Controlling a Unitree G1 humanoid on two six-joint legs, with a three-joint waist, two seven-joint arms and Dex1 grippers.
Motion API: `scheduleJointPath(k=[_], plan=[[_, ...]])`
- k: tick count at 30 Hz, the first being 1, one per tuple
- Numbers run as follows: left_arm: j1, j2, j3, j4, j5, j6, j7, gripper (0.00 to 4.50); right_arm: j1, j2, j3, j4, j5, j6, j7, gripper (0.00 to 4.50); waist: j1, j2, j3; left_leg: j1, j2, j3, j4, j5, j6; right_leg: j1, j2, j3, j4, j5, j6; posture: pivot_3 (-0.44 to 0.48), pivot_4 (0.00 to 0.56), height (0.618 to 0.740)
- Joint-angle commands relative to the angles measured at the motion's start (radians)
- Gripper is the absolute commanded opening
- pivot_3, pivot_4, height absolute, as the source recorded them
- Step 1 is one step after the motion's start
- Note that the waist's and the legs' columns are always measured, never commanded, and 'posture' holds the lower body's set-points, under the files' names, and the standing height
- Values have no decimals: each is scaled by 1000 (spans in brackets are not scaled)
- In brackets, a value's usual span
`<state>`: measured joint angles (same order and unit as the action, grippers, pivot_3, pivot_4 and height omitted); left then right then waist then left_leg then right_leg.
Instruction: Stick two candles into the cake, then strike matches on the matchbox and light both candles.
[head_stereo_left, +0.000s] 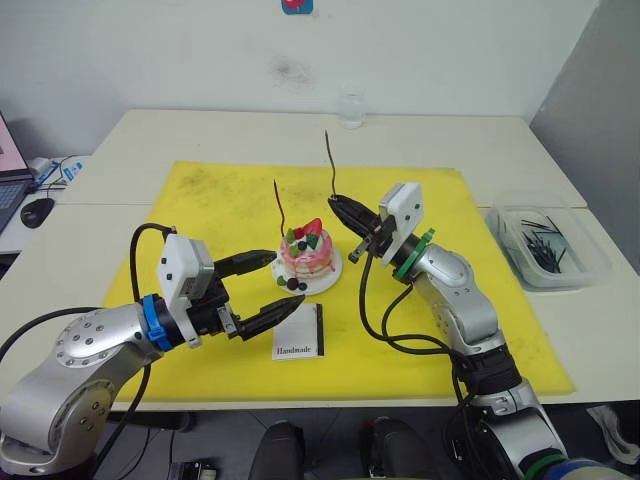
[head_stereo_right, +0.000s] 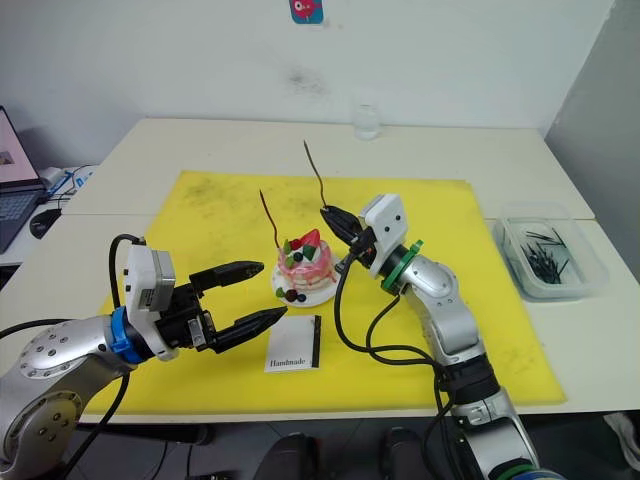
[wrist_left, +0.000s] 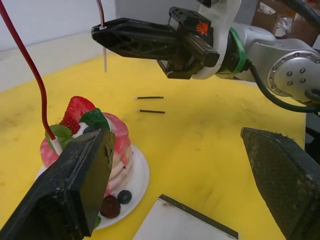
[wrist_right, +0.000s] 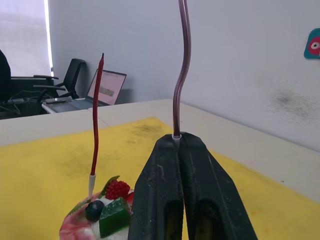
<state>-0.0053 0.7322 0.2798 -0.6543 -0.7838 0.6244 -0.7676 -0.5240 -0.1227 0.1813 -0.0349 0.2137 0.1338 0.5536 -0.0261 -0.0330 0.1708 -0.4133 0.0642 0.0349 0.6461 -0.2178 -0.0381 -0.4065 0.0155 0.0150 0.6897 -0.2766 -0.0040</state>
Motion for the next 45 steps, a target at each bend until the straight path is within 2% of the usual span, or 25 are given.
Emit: scheduleJointPath(k=[1, 14, 28, 45], plan=[[-2, 10, -7, -18, -2, -11, -3, 4500, 0, 6, 4, -45, 7, -15, 10, 18, -1, 0, 0, 0, 0, 0, 0, 0, 0, 0, 0, 0, 0, 0, 0, 0, 150, 729], [39, 13, -2, -18, 14, -33, -22, 4500, 6, 28, 10, -34, -1, -6, 2, 18, -1, 0, 0, 0, 0, 0, 0, 0, 0, 0, 0, 0, 0, 0, 0, 0, 150, 729], [-22, 16, -25, 8, -3, -15, -23, 4500, 40, 55, 42, 4, -37, -27, -19, 18, -1, 0, 0, 0, 0, 0, 0, 0, 0, 0, 0, 0, 0, -1, -1, 0, 150, 729], [-19, 11, -46, -4, -10, -13, -17, 4500, 55, 83, 49, 75, -75, -75, -35, 18, -1, 0, 0, 0, 0, 0, -1, 0, 0, -1, 0, 0, -1, -1, -1, 0, 150, 729]])
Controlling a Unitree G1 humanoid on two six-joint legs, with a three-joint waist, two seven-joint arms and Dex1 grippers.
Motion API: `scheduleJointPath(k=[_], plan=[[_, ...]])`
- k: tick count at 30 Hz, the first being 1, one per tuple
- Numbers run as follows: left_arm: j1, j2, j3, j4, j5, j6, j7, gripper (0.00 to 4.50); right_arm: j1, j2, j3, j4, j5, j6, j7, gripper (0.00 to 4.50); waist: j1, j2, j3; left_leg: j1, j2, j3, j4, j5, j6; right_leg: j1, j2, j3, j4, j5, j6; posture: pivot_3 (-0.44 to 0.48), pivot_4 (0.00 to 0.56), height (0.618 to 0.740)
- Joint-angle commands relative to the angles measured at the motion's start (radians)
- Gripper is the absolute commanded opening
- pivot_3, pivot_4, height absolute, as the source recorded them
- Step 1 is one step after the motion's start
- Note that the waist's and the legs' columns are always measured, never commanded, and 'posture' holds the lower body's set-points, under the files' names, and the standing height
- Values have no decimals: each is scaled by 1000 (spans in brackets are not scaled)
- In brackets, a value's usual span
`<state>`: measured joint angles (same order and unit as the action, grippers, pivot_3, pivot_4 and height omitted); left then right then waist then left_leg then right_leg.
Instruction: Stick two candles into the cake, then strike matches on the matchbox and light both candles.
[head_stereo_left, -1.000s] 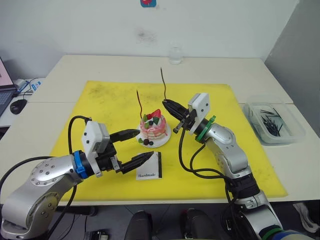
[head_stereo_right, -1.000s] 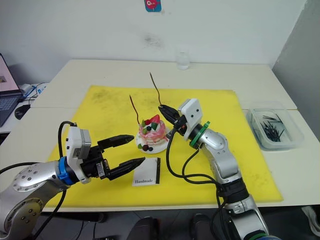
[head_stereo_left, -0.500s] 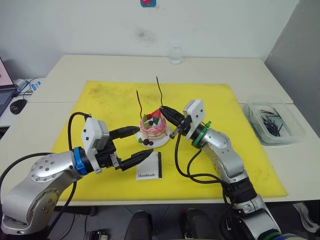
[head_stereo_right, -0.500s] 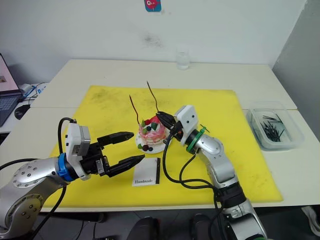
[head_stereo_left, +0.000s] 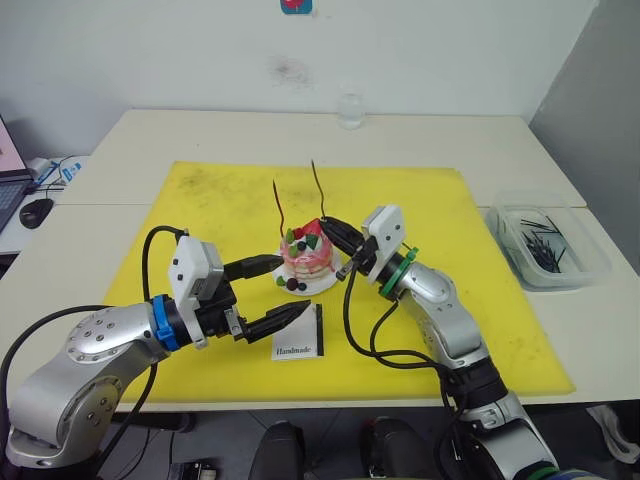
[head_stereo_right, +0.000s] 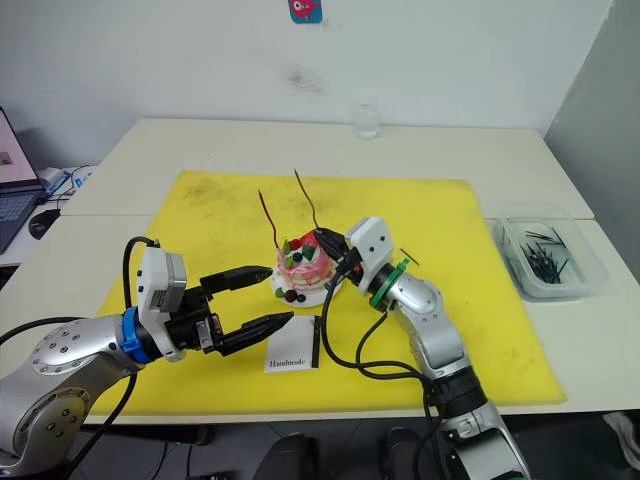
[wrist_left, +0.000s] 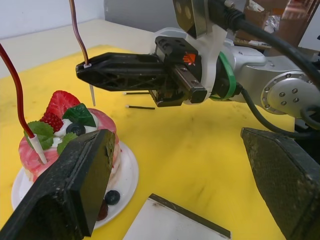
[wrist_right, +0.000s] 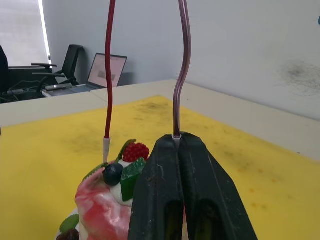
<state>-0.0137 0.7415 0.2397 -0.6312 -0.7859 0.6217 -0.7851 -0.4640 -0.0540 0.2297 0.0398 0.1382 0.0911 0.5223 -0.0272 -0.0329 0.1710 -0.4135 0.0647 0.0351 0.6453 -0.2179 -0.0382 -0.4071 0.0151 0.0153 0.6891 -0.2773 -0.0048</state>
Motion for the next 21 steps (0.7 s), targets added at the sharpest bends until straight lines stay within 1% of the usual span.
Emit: scheduleJointPath(k=[1, 11, 21], plan=[[-13, 1, -8, -25, -7, -12, 0, 4500, -5, 17, -1, 6, 0, -34, -5, 18, 0, 0, 0, 0, 0, 0, 0, 0, 0, 0, 0, 0, 0, 0, 0, 0, 150, 729], [-25, 5, -17, -11, 0, -17, -13, 4500, -16, 35, -1, 36, -3, -59, -3, 18, 0, 0, 0, 0, 0, 0, 0, 0, 0, 0, 0, 0, 0, 0, 0, 0, 150, 729], [-21, 3, -24, -21, 7, -18, -14, 4500, 1, 37, 1, 4, 7, -57, 6, 18, 0, 0, 0, 0, 0, 0, 0, 0, 0, 0, 0, 0, 0, 0, 0, 0, 150, 729]])
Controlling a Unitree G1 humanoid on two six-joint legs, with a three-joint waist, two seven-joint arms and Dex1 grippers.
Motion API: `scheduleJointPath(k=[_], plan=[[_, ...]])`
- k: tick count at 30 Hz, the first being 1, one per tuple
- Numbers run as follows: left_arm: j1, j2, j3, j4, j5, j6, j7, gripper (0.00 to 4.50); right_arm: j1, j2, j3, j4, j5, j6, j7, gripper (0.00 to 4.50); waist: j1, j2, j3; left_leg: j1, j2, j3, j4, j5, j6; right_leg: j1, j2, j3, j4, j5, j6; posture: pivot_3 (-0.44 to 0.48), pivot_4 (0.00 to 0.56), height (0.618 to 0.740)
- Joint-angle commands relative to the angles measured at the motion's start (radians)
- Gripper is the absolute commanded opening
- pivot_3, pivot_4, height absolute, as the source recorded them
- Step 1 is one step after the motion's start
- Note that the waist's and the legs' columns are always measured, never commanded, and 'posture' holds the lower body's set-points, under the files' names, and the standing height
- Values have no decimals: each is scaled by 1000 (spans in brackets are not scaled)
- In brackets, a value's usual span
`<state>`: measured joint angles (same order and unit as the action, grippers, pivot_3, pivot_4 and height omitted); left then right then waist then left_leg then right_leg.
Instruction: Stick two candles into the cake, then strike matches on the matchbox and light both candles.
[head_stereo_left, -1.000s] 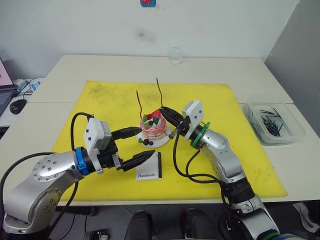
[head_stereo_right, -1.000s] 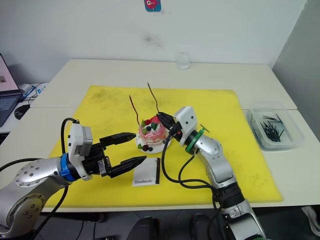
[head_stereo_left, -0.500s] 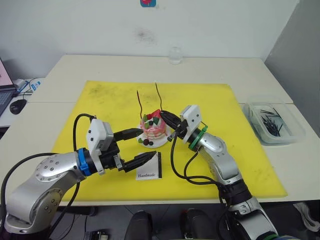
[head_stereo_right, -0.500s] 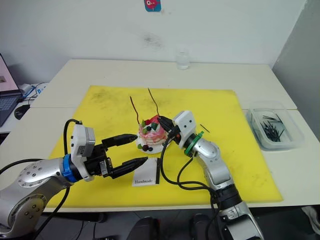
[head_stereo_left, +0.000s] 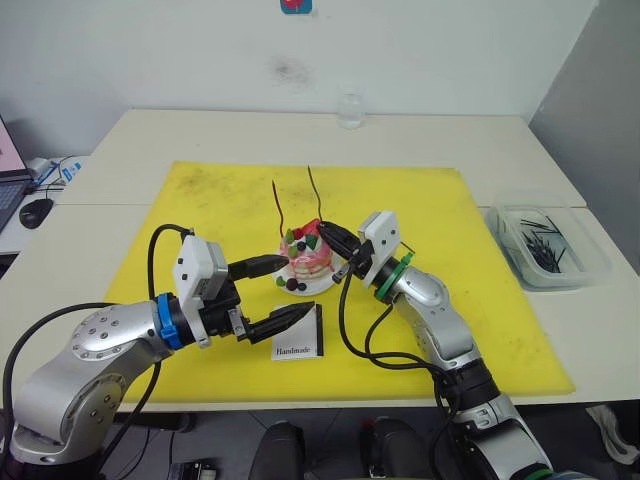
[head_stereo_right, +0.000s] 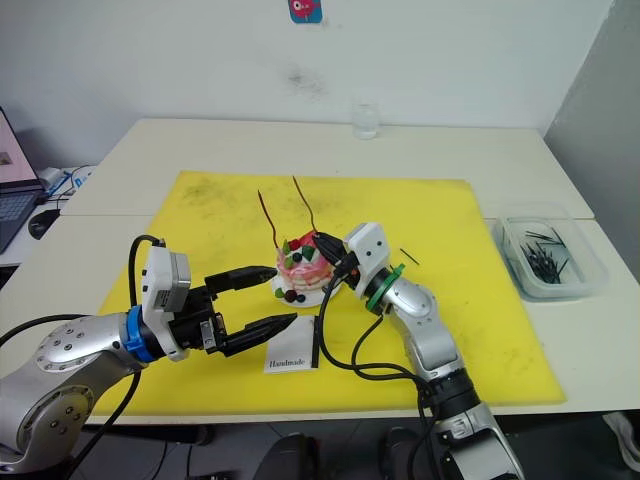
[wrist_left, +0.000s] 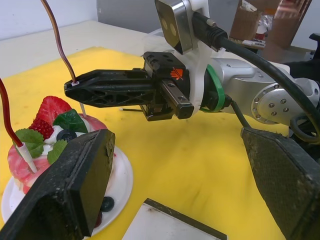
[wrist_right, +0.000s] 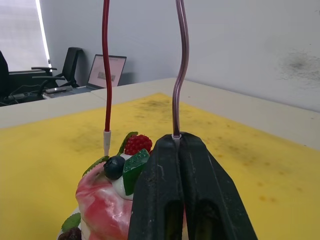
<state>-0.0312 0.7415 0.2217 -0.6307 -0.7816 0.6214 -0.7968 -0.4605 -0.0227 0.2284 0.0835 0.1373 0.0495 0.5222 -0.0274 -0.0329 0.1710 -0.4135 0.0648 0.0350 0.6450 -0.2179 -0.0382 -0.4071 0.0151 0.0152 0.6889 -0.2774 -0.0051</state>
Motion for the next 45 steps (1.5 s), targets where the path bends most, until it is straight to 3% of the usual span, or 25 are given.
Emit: scheduleJointPath(k=[1, 38, 45], plan=[[-4, 3, -8, -22, 4, -18, -2, 4500, 1, 5, 3, -38, 8, -15, 6, 18, 0, 0, 0, 0, 0, 0, 0, 0, 0, 0, 0, 0, 0, 0, 0, 0, 150, 729], [7, -4, -33, -18, 32, -42, -21, 4500, 47, 21, -11, 36, -10, -25, -40, 18, -1, 0, 0, 0, 0, 0, 0, 0, 0, 0, 0, 0, 0, 0, -1, 0, 150, 729], [14, -5, -37, -17, 41, -51, -26, 4500, 39, 20, -16, -19, -10, -17, -50, 2476, -1, 0, 0, 0, 0, 0, -1, 0, 0, 0, 0, 0, -1, -1, -1, 0, 150, 729]])
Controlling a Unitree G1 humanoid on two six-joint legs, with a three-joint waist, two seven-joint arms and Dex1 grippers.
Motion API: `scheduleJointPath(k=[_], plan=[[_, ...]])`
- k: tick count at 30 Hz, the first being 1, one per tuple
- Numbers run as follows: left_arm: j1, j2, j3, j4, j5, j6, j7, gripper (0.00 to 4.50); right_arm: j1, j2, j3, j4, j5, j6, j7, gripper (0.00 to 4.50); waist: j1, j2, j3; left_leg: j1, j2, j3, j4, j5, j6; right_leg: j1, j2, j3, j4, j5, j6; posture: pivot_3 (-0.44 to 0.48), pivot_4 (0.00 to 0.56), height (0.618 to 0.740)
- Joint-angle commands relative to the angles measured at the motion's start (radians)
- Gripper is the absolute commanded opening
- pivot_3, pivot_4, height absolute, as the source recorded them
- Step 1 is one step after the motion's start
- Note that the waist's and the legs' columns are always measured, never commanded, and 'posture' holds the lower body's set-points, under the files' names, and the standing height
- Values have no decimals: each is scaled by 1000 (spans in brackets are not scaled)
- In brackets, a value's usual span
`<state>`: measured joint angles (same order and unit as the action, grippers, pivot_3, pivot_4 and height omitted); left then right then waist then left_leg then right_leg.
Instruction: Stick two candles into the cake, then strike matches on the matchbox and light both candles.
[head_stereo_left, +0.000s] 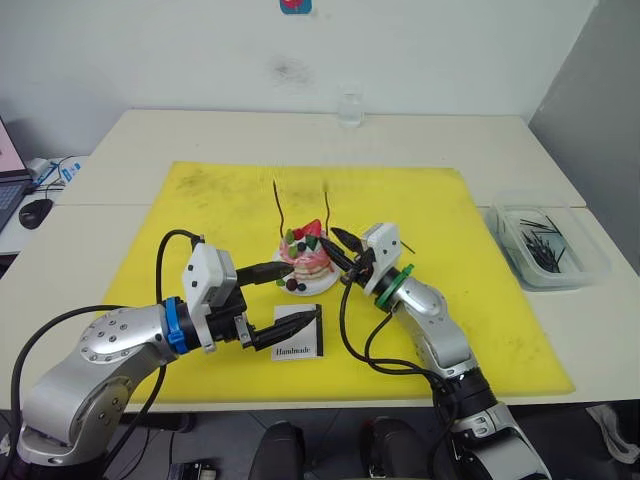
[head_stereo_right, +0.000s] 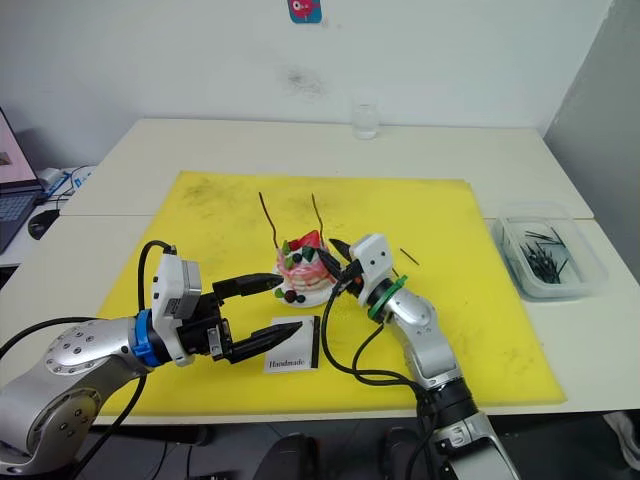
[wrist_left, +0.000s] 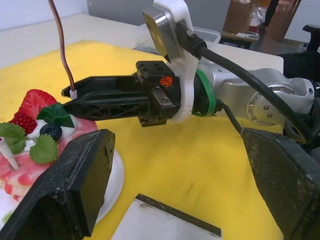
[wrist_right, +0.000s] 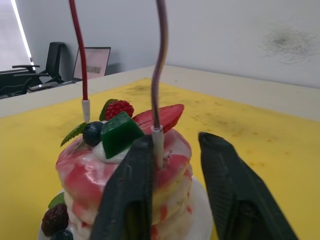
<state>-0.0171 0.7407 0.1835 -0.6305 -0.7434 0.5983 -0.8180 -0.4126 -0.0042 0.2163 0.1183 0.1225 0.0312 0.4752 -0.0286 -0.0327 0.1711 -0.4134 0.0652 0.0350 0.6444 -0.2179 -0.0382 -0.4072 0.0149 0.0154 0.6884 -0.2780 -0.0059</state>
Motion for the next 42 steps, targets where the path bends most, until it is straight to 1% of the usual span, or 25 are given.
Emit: scheduleJointPath(k=[1, 2, 11, 16, 18, 21, 23, 25, 28, 30, 32, 35, 36, 40, 42], plan=[[1, -5, 1, -17, 4, -29, -5, 4500, -9, -1, -4, -64, 7, 6, -3, 2796, 0, 0, 0, 0, 0, 0, 0, 0, 0, 0, 0, 0, 0, 0, 0, 0, 150, 729], [1, -6, 0, -14, 8, -33, -6, 4500, -11, -5, -9, -78, 11, 15, -4, 3178, 0, 0, 0, 0, 0, 0, 0, 0, 0, 0, 0, 0, 0, 0, 0, 0, 150, 729], [-9, -3, -11, 18, 50, -39, 9, 4500, -36, -44, -50, -197, 45, 108, -8, 3178, 0, 0, 0, -1, 0, 0, -1, 0, 0, -1, 0, 0, 0, -1, -1, 0, 150, 729], [-2, 12, 27, 35, 43, -20, 13, 4500, -21, -117, -57, -294, 77, 194, 43, 3178, 0, 0, 0, -1, 0, 0, -1, 0, 0, -1, 0, 0, -1, -1, -1, 0, 150, 729], [14, 37, 84, 56, 4, 34, 20, 4500, 2, -179, -62, -358, 100, 241, 84, 3178, 0, 0, 0, -1, 0, 0, -1, 0, 0, -1, 0, 0, -1, -1, -1, 0, 150, 729], [67, 101, 173, 91, -68, 156, 13, 4500, 41, -283, -68, -429, 102, 260, 142, 3178, 0, 0, 0, -2, 0, 0, -1, 0, 0, -2, 0, -1, -1, -1, -1, 0, 150, 729], [76, 138, 234, 127, -194, 287, 24, 4500, 65, -353, -47, -468, 109, 289, 190, 3178, 0, 0, 1, -1, 1, 0, -2, 0, 0, -2, -1, -1, -1, -1, -2, 0, 150, 729], [76, 191, 268, 159, -311, 428, 24, 4500, 77, -396, -31, -493, 136, 329, 232, 3178, 0, -2, 2, -1, 1, 0, -2, 0, 0, -2, -1, -2, -1, -2, -2, 0, 150, 729], [66, 253, 284, 225, -468, 603, 26, 4500, 76, -451, -1, -523, 143, 382, 283, 2655, -1, -1, 3, -1, 2, -1, -2, 0, 0, -3, -1, -2, 0, -2, -2, 0, 150, 729], [47, 287, 264, 270, -545, 707, 56, 4500, 72, -481, 20, -539, 140, 412, 306, 1919, -1, -2, 3, -1, 2, -1, -2, 0, 0, -3, -1, -2, -1, -2, -2, 0, 150, 729], [27, 290, 224, 295, -576, 770, 94, 4500, 51, -512, 48, -550, 134, 455, 332, 1230, 0, -2, 3, -1, 2, -1, -2, 0, 0, -3, -1, -2, -1, -2, -2, 0, 150, 729], [-31, 238, 174, 347, -612, 824, 182, 4500, 18, -538, 79, -565, 145, 521, 361, 161, 1, -1, 4, -1, 1, -1, -2, 0, 0, -3, -2, -1, -1, -2, -2, 0, 150, 729], [-56, 215, 160, 368, -623, 836, 213, 4500, 9, -547, 90, -569, 147, 539, 372, 73, 1, -2, 4, -2, 1, -1, -2, 0, 0, -3, -2, -1, -1, -2, -2, 0, 150, 729], [-143, 127, 128, 459, -632, 866, 319, 4500, -19, -564, 135, -573, 133, 582, 397, 73, 3, -3, 3, -2, 0, -1, -2, 0, 0, -3, -2, -2, -1, -2, -2, 0, 150, 729], [-172, 102, 125, 488, -637, 876, 351, 4500, -26, -574, 162, -567, 115, 585, 406, 73, 2, -4, 3, -2, 0, -1, -2, 0, 0, -3, -2, -2, -1, -2, -2, 0, 150, 729]])
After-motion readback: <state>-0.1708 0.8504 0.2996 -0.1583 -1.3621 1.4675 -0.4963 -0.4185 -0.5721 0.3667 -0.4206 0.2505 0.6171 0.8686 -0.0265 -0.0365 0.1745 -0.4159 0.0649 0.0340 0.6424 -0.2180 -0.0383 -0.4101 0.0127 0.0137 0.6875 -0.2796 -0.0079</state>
